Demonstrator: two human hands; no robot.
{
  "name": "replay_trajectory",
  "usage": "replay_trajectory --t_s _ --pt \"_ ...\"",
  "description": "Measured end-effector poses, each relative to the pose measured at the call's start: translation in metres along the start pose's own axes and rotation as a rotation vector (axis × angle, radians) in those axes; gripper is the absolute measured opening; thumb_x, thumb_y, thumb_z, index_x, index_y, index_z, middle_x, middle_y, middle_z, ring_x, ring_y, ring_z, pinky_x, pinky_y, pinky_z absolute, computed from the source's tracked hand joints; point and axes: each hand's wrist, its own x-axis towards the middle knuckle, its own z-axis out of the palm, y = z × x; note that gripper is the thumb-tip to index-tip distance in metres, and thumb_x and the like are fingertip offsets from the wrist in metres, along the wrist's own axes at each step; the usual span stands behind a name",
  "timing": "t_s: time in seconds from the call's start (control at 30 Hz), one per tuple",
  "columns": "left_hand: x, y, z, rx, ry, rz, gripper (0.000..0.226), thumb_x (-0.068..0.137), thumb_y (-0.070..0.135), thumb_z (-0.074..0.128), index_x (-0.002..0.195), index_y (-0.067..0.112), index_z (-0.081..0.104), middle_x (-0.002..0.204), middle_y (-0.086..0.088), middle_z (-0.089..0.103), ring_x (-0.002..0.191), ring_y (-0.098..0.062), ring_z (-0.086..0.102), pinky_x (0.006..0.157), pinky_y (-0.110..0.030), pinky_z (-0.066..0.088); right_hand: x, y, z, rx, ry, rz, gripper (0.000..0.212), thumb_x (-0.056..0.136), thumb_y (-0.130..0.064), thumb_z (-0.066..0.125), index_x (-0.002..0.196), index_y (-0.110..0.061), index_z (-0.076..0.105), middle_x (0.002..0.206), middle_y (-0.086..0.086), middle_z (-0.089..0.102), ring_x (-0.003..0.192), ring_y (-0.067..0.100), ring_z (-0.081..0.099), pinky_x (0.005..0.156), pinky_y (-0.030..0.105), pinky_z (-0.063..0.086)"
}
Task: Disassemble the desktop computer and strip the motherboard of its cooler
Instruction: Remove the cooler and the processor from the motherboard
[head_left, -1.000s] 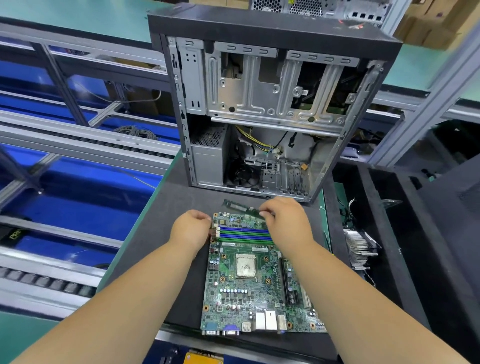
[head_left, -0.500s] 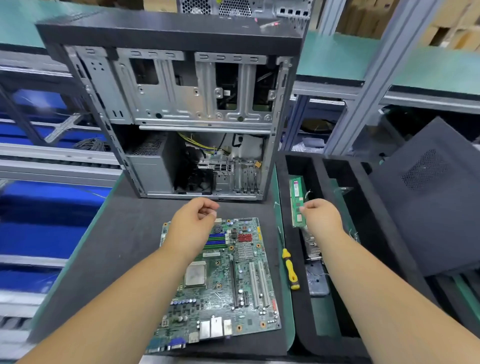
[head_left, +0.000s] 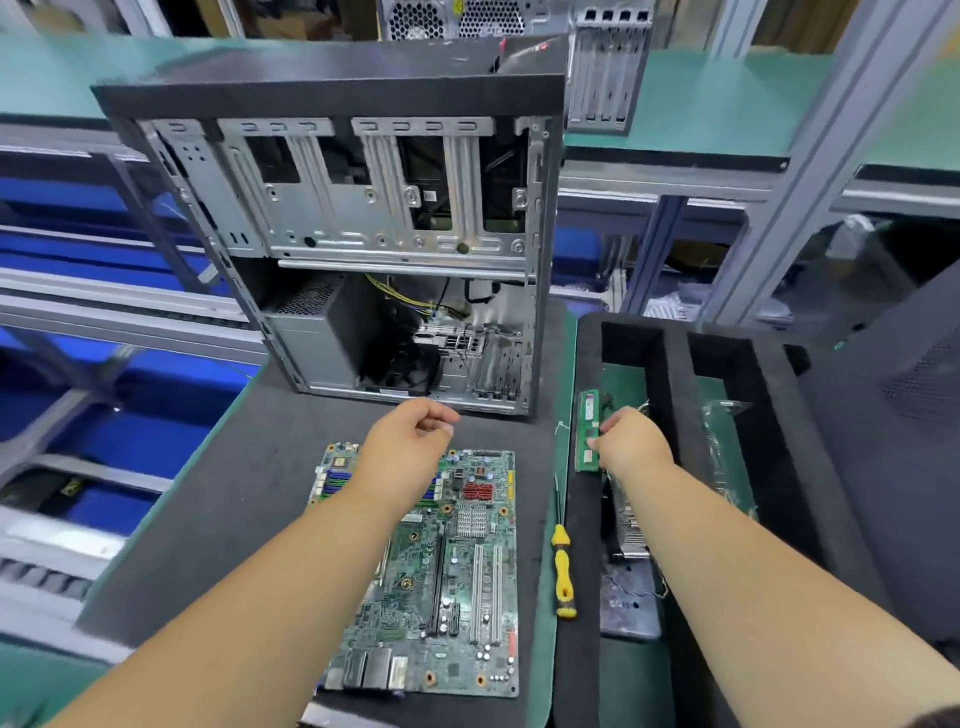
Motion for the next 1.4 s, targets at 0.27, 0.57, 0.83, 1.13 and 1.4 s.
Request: replay_trajectory --t_s 0.27,0.57,0.83,1.13,1.4 --pt "-0.001 -0.005 0.005 -0.019 -0.014 0.015 0.026 0.090 0.012 0.057 0.084 0.035 0.067 0.083 0.003 0.060 0.066 -0.014 0.053 0.062 -0.031 0.048 -0.018 -0.012 -0.004 -0.214 0.059 -0.102 0.032 0.088 -0.011 0.060 0.120 -0.009 0.054 0.122 0.012 0.054 0.102 0.032 0.060 0.076 0.033 0.049" --pt "0.010 -0.034 -0.047 0.181 0.112 -0.011 0.015 0.089 0.014 0.060 0.099 0.024 0.063 0.094 0.001 0.061 0.081 -0.016 0.060 0.064 -0.025 0.043 -0.077 -0.052 0.023 0.000 0.110 -0.314 0.027 0.095 -0.034 0.053 0.070 -0.025 0.049 0.067 -0.004 0.056 0.066 0.021 0.055 0.056 0.030 0.038" --pt "0.017 -0.078 -0.100 0.431 0.082 -0.215 0.036 0.086 0.028 0.064 0.119 0.014 0.059 0.117 -0.007 0.059 0.093 -0.026 0.060 0.078 -0.032 0.047 -0.108 -0.080 0.080 -0.036 -0.047 -0.328 0.017 0.093 -0.031 0.057 0.081 -0.024 0.065 0.076 -0.008 0.064 0.074 0.018 0.061 0.069 0.033 0.052" --pt "0.017 -0.092 -0.113 0.394 0.017 -0.255 0.021 0.083 0.035 0.074 0.091 0.017 0.067 0.084 0.001 0.067 0.072 -0.013 0.058 0.068 -0.027 0.045 -0.123 -0.084 0.104 -0.014 -0.073 -0.206 0.023 0.080 -0.040 0.077 0.072 -0.026 0.061 0.072 -0.005 0.065 0.071 0.016 0.063 0.068 0.033 0.053" --pt "0.012 -0.085 -0.114 0.412 0.033 -0.308 0.028 0.081 0.037 0.076 0.064 0.020 0.061 0.071 -0.005 0.066 0.067 -0.022 0.058 0.064 -0.029 0.047 -0.122 -0.087 0.111 -0.046 -0.054 -0.218 0.018 0.083 -0.030 0.076 0.078 -0.024 0.060 0.075 -0.004 0.062 0.078 0.021 0.063 0.071 0.031 0.051"
